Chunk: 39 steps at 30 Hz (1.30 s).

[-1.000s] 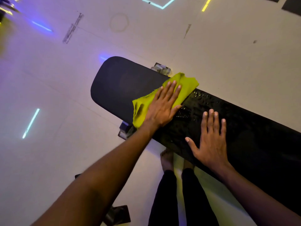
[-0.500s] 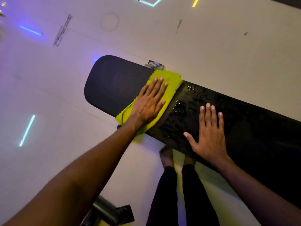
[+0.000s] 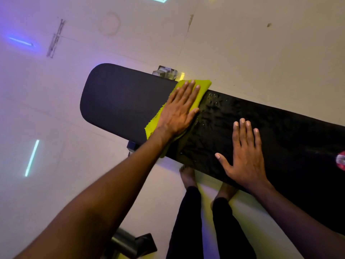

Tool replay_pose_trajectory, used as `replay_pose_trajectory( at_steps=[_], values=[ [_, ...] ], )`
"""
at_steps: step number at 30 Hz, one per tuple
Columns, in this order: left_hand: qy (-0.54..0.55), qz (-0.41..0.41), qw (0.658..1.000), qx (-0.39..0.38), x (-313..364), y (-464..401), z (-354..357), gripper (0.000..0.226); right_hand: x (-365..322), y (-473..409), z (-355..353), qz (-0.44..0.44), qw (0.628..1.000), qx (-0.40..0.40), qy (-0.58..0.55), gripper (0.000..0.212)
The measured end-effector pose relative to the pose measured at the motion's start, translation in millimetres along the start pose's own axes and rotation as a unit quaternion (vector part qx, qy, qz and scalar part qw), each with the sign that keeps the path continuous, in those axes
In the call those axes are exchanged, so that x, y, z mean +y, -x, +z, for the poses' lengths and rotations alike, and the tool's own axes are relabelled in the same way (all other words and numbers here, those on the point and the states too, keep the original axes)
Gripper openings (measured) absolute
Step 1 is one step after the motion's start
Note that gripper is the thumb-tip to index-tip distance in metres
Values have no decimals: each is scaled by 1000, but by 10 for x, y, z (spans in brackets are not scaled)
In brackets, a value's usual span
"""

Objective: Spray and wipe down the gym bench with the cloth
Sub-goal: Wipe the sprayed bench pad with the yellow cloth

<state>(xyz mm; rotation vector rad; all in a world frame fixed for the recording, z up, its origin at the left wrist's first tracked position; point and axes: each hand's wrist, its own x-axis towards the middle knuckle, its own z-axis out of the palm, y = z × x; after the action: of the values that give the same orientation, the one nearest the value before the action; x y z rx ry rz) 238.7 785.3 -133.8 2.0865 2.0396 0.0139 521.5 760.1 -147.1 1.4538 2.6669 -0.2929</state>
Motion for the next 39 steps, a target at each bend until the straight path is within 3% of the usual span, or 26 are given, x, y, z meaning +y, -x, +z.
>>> replay_pose_trajectory(
  at_steps=[4,6,9,11,13,18,21,23,25,29,32,35,37,39],
  values=[
    [28,-151,988,17,297,382,83,68,115,100,-59,14,1000,-16,-9,102],
    [29,-172,985,4,589,546,150,71,137,134,-75,11,1000,-24,-9,102],
    [31,-67,997,-14,897,398,173,72,156,164,-75,7,1000,-22,-13,103],
    [20,29,999,-15,837,103,127,69,156,162,-61,4,1000,-15,-17,102],
    [-12,68,997,-16,642,-113,60,66,159,161,-48,3,1000,-15,-19,102],
    [-4,-56,998,-1,395,286,51,68,202,198,-74,4,1000,-25,-14,102],
    [1,-112,994,-8,632,732,166,70,223,225,-93,-1,999,-27,-16,101],
    [-3,-101,995,-17,886,861,242,71,210,238,-84,-3,999,-31,-15,102],
    [-9,-40,999,-15,1023,720,275,70,198,242,-63,-3,999,-30,-13,103],
    [-30,61,998,-10,782,193,169,66,216,244,-19,-5,1000,-18,-18,103],
    [-8,-29,1000,0,568,325,144,67,273,301,-20,3,1000,-20,-14,104],
    [22,-118,993,13,783,727,222,70,372,409,-40,20,999,-25,-7,105],
    [18,-96,995,-7,1110,884,297,73,423,468,-44,24,999,-28,-6,105],
    [15,-22,999,-24,1336,779,327,72,438,486,-32,24,999,-24,-10,105]
  ],
)
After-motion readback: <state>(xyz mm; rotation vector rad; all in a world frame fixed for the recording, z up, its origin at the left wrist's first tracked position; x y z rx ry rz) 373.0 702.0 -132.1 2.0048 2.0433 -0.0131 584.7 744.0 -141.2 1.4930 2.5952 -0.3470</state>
